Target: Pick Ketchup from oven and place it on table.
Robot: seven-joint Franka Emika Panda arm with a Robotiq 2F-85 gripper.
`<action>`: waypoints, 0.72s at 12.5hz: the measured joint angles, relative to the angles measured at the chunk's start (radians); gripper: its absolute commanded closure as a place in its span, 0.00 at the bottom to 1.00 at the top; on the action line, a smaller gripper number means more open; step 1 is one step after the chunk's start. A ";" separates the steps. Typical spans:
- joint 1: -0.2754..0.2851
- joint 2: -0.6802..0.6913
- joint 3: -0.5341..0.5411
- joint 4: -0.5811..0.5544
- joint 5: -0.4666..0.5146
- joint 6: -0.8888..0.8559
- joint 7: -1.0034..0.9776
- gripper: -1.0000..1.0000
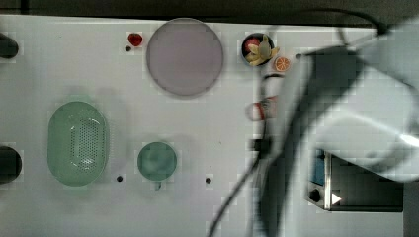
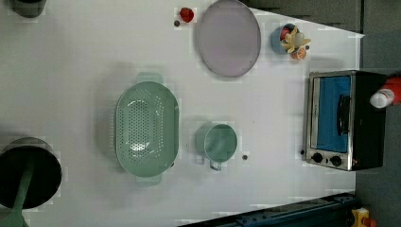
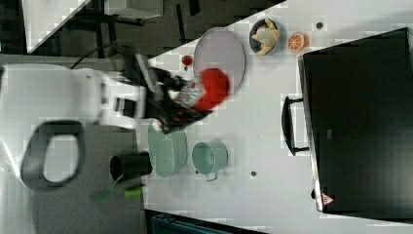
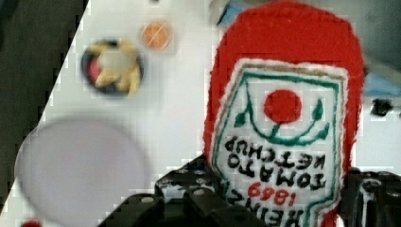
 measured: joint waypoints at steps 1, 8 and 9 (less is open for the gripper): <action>0.020 -0.004 0.045 -0.002 0.010 0.003 -0.001 0.38; 0.169 0.016 0.211 -0.142 -0.014 0.003 0.060 0.38; 0.182 0.017 0.211 -0.178 -0.036 0.056 0.106 0.38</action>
